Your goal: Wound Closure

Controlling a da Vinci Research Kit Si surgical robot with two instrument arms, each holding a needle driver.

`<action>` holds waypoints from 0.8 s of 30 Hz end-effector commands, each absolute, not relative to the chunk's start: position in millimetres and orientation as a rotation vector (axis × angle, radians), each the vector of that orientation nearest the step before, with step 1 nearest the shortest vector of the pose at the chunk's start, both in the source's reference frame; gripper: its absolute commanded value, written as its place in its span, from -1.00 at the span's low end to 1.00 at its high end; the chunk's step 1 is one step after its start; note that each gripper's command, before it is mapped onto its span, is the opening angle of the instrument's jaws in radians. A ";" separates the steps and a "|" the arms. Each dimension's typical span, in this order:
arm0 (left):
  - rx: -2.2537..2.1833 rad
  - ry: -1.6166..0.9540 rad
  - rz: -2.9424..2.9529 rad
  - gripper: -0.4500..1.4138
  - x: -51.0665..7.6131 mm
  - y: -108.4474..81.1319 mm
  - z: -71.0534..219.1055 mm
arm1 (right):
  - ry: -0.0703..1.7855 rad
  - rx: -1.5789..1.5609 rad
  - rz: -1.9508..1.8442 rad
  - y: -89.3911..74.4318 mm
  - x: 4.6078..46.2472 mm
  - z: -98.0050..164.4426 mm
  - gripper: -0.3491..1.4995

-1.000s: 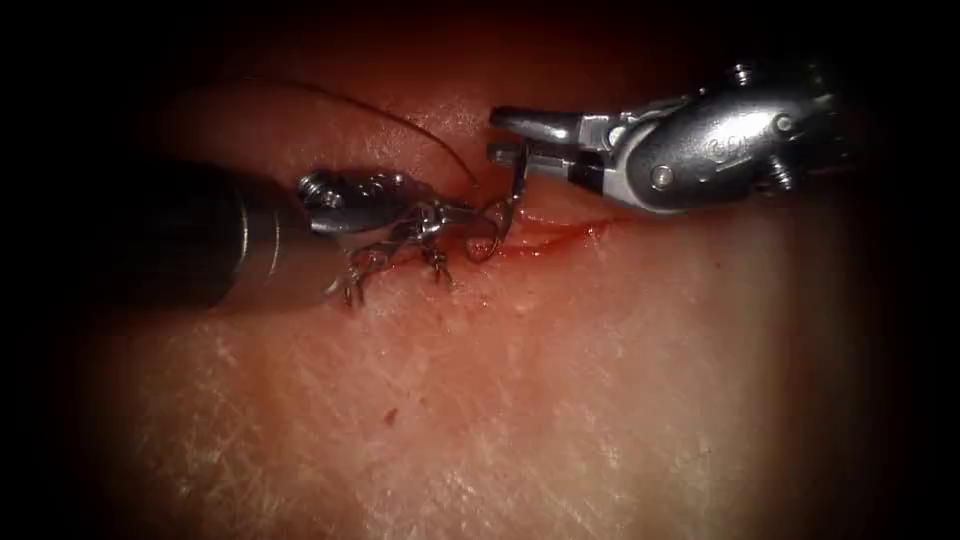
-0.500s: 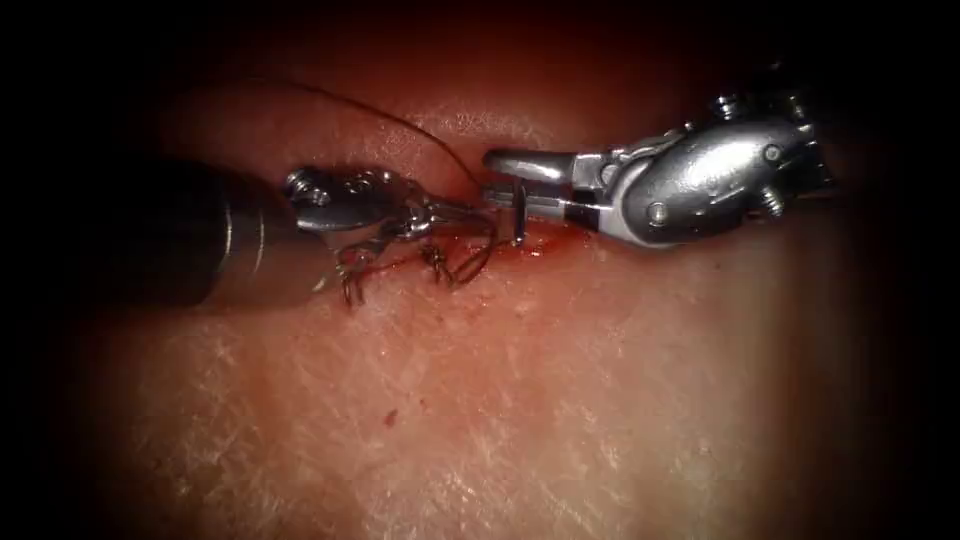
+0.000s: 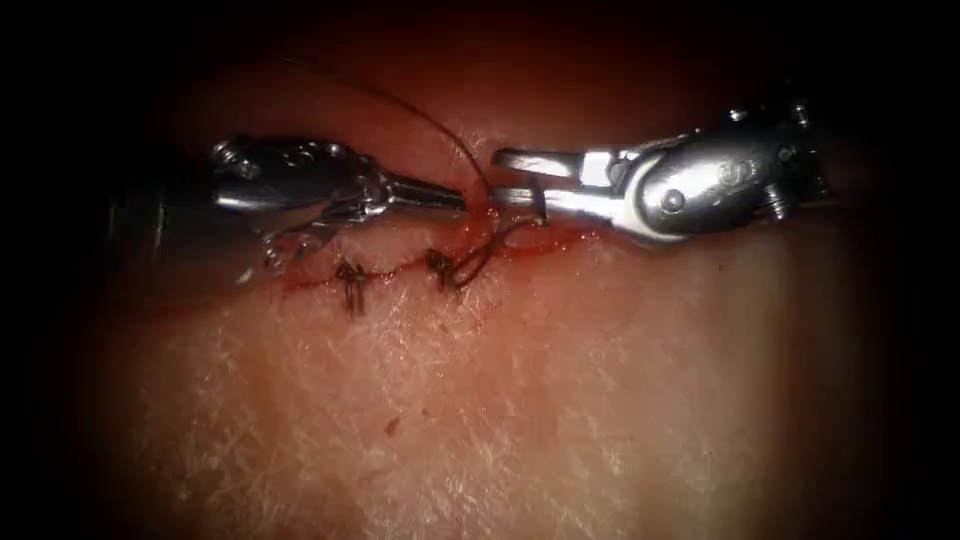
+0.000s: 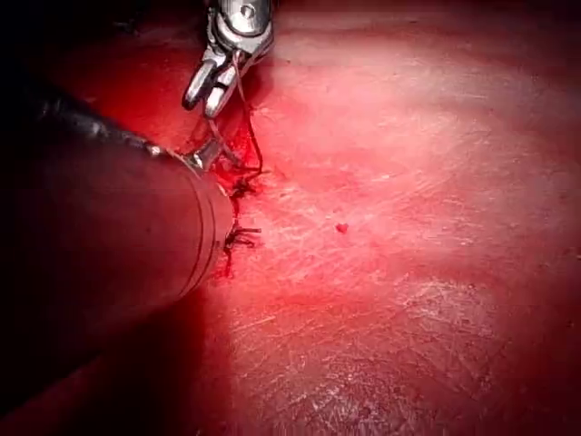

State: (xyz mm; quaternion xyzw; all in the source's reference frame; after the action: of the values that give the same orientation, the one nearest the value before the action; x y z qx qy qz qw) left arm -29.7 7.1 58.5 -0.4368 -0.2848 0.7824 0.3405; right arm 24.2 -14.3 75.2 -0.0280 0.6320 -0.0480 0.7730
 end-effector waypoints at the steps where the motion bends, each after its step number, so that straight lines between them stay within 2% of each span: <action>1: -1.130 -0.748 2.061 -0.64 -30.0 6.7 57.9 | 1.360 -0.051 -0.112 -14.1 24.8 75.8 -1.00; 8: -1.001 -0.762 2.208 -0.64 -28.6 3.9 52.5 | 1.360 0.023 -0.189 -13.0 25.1 76.8 -1.00; 17: -0.964 -0.847 2.251 -0.62 -32.9 0.4 53.0 | 1.416 0.127 -0.252 -12.7 26.5 77.0 -1.00; 24: -0.966 -0.821 2.270 -0.60 -36.2 -1.0 55.9 | 1.394 0.178 -0.236 -12.3 26.5 76.8 -1.00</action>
State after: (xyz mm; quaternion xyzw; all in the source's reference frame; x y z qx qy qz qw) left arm -35.9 -0.8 55.8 -0.3572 -0.3038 0.8422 0.2662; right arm 25.9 -12.1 76.3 0.0818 0.6384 -0.1090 0.7575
